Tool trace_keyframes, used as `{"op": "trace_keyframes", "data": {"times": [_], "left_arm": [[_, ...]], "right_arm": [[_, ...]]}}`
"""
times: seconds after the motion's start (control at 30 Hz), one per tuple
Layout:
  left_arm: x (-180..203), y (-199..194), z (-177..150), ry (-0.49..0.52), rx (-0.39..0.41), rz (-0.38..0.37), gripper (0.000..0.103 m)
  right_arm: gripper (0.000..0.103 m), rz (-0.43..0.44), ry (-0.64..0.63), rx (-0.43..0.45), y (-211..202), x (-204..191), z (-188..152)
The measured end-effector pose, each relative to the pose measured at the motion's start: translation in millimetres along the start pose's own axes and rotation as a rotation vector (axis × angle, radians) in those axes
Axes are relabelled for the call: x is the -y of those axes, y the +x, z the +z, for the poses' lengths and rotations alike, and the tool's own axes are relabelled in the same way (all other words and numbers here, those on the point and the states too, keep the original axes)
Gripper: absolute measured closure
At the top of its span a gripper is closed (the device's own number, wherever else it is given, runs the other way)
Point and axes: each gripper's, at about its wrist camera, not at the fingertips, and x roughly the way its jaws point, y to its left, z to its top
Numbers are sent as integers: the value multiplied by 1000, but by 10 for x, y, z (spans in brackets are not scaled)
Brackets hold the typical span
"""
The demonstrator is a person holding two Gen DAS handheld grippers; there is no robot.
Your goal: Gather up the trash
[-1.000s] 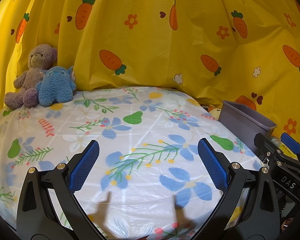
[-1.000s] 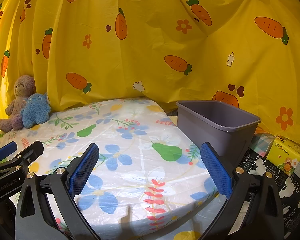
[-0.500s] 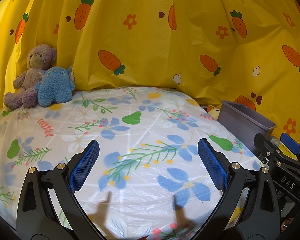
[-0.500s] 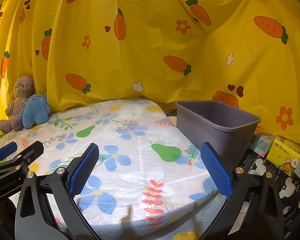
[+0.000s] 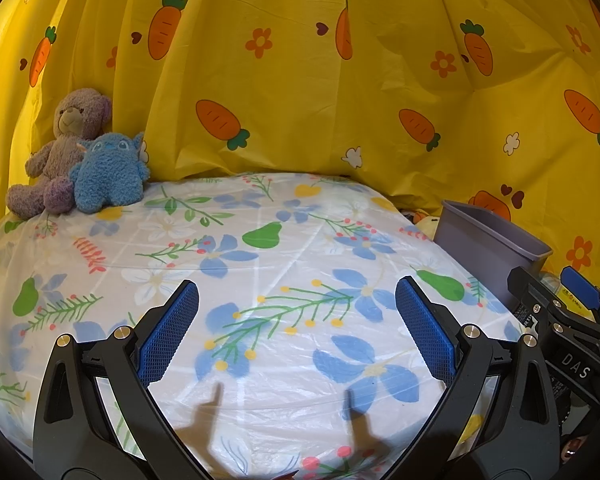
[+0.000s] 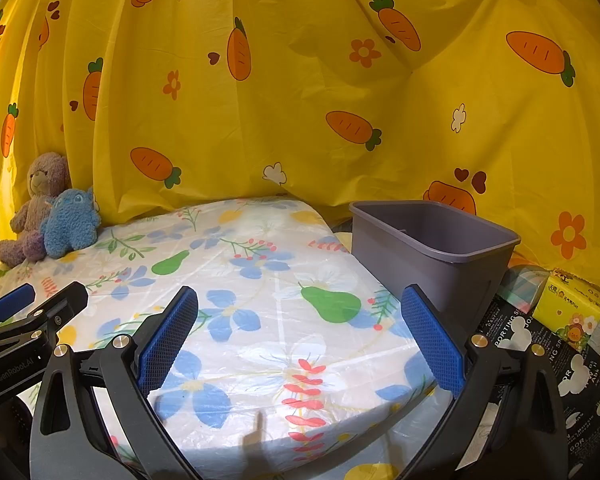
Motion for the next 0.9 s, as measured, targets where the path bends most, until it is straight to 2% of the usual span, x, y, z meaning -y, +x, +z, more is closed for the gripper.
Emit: {"op": "trace_keyframes", "data": {"times": [0.9], "left_arm": [[34, 2, -7, 0, -2, 1, 6]], "right_arm": [[6, -2, 3, -1, -6, 22, -5]]}}
